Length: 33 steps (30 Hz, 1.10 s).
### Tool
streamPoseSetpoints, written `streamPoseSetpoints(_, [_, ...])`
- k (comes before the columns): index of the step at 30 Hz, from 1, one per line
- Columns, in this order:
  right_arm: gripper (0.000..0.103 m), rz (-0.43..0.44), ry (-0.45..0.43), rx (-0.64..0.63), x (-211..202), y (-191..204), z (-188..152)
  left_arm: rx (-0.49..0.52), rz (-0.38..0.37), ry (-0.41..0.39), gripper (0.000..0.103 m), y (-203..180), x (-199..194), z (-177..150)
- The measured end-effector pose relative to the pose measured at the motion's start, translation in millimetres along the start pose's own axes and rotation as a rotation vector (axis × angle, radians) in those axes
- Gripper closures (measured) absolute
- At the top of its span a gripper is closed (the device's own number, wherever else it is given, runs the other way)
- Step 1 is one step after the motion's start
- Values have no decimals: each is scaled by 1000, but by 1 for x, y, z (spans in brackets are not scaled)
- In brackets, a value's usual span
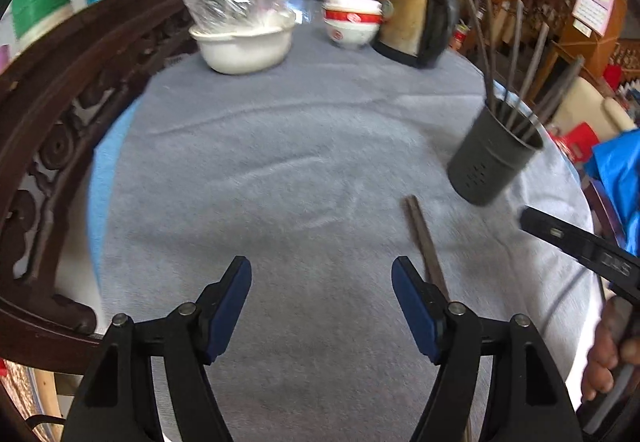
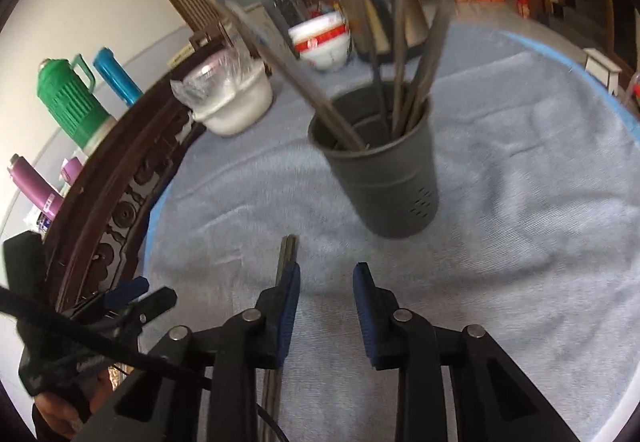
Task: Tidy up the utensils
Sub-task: 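Pinch one chopstick with the left tool while the right tool pinches another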
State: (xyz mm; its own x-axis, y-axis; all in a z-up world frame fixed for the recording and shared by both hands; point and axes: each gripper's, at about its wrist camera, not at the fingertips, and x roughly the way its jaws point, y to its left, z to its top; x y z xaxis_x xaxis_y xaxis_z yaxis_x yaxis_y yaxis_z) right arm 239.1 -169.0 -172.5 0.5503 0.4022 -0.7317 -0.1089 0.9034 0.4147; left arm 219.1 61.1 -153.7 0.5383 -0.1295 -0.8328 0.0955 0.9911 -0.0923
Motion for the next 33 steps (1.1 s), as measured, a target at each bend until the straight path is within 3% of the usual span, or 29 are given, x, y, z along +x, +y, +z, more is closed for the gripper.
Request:
streamPoseSetpoints(3, [80, 11, 43, -13, 20, 7, -1, 8, -26, 31, 30, -3, 4, -5])
streamPoseSetpoints(13, [82, 62, 158, -56, 66, 27, 0, -68, -20, 82, 30, 15, 13, -18])
streamPoseSetpoints(22, [82, -3, 156, -96, 77, 24, -7, -73, -13, 96, 30, 15, 14, -21])
streamPoseSetpoints(28, [82, -20, 148, -44, 70, 6, -2, -78, -20, 111, 30, 13, 17, -21])
streamPoseSetpoints(33, [81, 24, 198, 51, 79, -3, 9, -70, -25, 117, 30, 10, 19, -21])
